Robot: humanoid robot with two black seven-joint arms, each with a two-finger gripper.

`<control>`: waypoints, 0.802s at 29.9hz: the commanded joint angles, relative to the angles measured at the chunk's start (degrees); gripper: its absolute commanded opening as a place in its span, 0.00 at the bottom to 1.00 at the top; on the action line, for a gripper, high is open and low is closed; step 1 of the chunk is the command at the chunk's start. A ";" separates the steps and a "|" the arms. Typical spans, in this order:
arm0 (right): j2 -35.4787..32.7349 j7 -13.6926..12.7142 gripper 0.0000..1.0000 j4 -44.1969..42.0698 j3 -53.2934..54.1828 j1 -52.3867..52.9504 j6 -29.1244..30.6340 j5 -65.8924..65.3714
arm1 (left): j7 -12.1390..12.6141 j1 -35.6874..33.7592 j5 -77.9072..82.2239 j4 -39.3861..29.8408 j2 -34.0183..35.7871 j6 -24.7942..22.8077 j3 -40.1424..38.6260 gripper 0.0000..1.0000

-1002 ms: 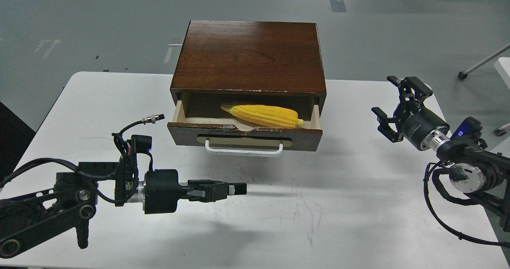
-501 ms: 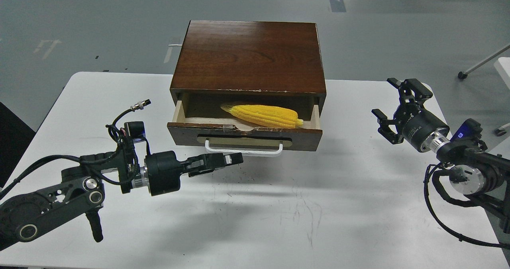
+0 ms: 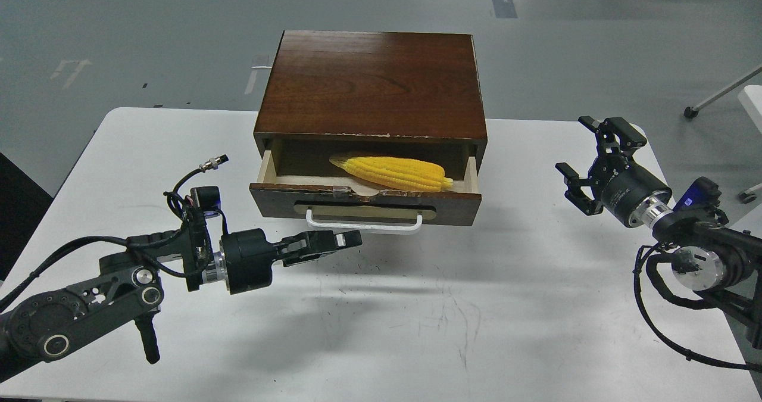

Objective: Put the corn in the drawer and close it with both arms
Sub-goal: 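Push the drawer front with the left gripper into the box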

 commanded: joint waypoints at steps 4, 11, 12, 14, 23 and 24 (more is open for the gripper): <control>0.00 0.00 0.96 -0.08 -0.01 -0.02 0.00 -0.04 | 0.00 -0.03 -0.51 0.44 -0.01 -0.08 -0.08 0.00; 0.00 0.00 0.96 0.01 0.08 -0.37 0.00 0.04 | 0.00 -0.03 -1.30 3.68 -1.24 0.01 -1.22 0.00; 0.00 0.00 0.96 0.01 0.08 -0.37 0.00 0.04 | 0.00 -0.03 -1.30 3.95 -1.33 0.01 -1.22 0.00; -0.26 0.00 0.96 0.01 0.08 -0.37 0.00 0.04 | 0.00 -0.03 -1.30 4.65 -1.59 0.01 -1.83 0.00; -0.35 0.00 0.96 0.01 0.08 -0.46 0.00 0.04 | 0.00 -0.47 -2.79 6.15 -2.03 0.19 -2.72 0.00; -0.35 0.00 0.96 0.01 0.08 -0.46 0.00 0.04 | 0.00 -0.56 -2.97 6.24 -1.95 0.27 -2.72 0.00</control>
